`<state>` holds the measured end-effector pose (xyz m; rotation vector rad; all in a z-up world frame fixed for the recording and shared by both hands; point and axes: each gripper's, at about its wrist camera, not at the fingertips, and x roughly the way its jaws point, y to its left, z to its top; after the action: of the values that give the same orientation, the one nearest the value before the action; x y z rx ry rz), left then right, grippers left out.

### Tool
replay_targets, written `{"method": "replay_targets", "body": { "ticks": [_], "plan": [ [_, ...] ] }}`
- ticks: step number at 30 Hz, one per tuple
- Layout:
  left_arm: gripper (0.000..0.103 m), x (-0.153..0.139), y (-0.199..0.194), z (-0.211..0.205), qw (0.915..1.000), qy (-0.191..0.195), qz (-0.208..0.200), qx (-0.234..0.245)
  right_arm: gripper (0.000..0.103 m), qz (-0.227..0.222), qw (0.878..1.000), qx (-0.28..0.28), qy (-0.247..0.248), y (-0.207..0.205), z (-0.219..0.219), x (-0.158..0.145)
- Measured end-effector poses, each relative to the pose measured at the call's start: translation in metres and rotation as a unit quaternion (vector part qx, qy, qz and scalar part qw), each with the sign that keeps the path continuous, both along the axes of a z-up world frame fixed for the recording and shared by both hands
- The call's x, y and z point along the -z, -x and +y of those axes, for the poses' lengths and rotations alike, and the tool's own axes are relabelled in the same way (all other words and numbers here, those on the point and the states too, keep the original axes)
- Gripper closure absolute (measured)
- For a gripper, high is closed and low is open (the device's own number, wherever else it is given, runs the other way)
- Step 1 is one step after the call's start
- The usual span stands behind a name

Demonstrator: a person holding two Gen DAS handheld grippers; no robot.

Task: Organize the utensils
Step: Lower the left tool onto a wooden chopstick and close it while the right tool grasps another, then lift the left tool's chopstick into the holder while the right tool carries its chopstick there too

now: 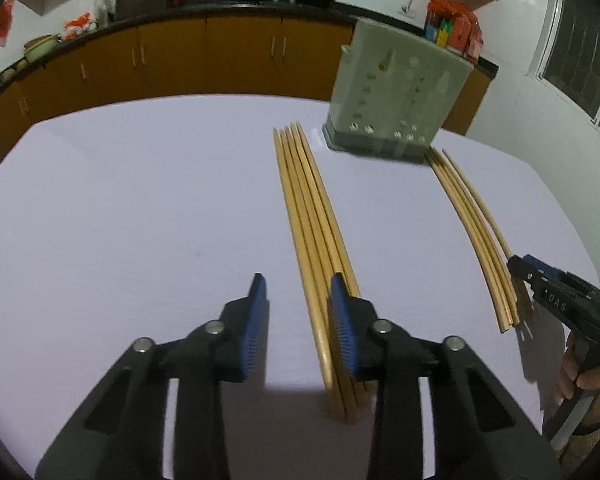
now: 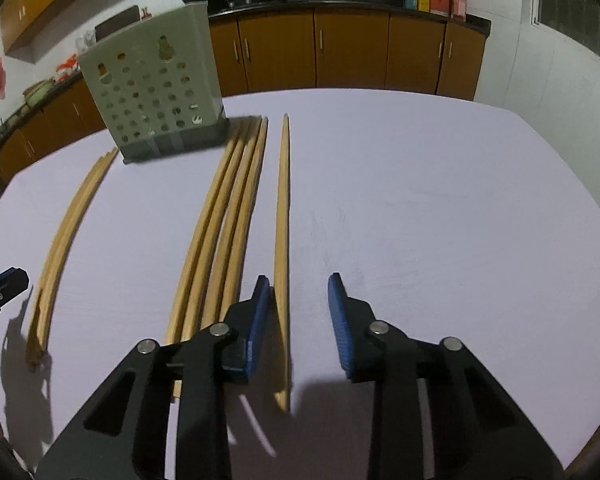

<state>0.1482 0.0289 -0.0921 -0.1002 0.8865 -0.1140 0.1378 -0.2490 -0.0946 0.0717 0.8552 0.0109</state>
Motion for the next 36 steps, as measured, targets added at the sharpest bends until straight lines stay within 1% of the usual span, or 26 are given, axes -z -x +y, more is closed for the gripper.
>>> {"method": "replay_targets", "body": {
  "ticks": [3, 6, 13, 15, 16, 18, 19, 20, 21, 24, 27, 31, 36],
  "plan": [
    [0.082, 0.007, -0.004, -0.004, 0.9998, -0.006, 0.016, 0.005, 0.078, 0.000, 1.000, 0.000, 0.001, 0.002, -0.002, -0.001],
    [0.083, 0.006, -0.006, -0.003, 0.9998, -0.005, 0.019, 0.001, 0.081, 0.000, 1.000, 0.003, -0.002, 0.000, -0.003, -0.001],
    [0.084, 0.005, -0.007, -0.002, 0.9996, -0.018, 0.023, -0.002, 0.082, 0.000, 1.000, 0.002, -0.001, -0.003, -0.003, -0.001],
    [0.087, 0.008, -0.011, -0.007, 0.9994, -0.021, 0.026, 0.000, 0.082, 0.000, 1.000, 0.000, 0.001, -0.003, 0.000, 0.000],
    [0.089, 0.008, -0.013, -0.009, 0.9992, -0.032, 0.024, -0.003, 0.082, 0.000, 1.000, -0.001, 0.003, -0.004, 0.000, -0.001],
    [0.094, 0.008, -0.016, -0.009, 0.9989, -0.039, 0.024, -0.008, 0.082, 0.000, 1.000, -0.001, 0.003, -0.005, 0.000, -0.001],
    [0.094, 0.008, -0.018, -0.007, 0.9990, -0.036, 0.024, -0.010, 0.084, 0.000, 1.000, 0.000, 0.003, -0.005, 0.000, -0.001],
    [0.095, 0.008, -0.019, -0.005, 0.9990, -0.036, 0.024, -0.011, 0.090, -0.001, 1.000, 0.003, 0.004, -0.006, -0.001, 0.000],
    [0.095, 0.008, -0.022, -0.001, 0.9989, -0.038, 0.024, -0.016, 0.092, -0.001, 1.000, 0.007, 0.003, -0.007, -0.003, -0.001],
    [0.095, 0.008, -0.025, 0.012, 0.9987, -0.037, 0.023, -0.028, 0.095, -0.001, 1.000, 0.023, -0.005, -0.009, -0.013, -0.001],
    [0.095, 0.008, -0.022, 0.021, 0.9989, -0.034, 0.018, -0.026, 0.095, -0.002, 0.999, 0.037, -0.016, -0.007, -0.022, -0.001],
    [0.094, 0.008, -0.011, 0.024, 0.9993, -0.032, 0.013, -0.016, 0.095, -0.001, 0.999, 0.028, -0.018, 0.000, -0.023, -0.001],
    [0.094, 0.009, -0.003, 0.022, 0.9991, -0.039, 0.006, -0.014, 0.095, -0.001, 0.999, 0.026, -0.020, 0.005, -0.024, -0.001]
  ]
}}
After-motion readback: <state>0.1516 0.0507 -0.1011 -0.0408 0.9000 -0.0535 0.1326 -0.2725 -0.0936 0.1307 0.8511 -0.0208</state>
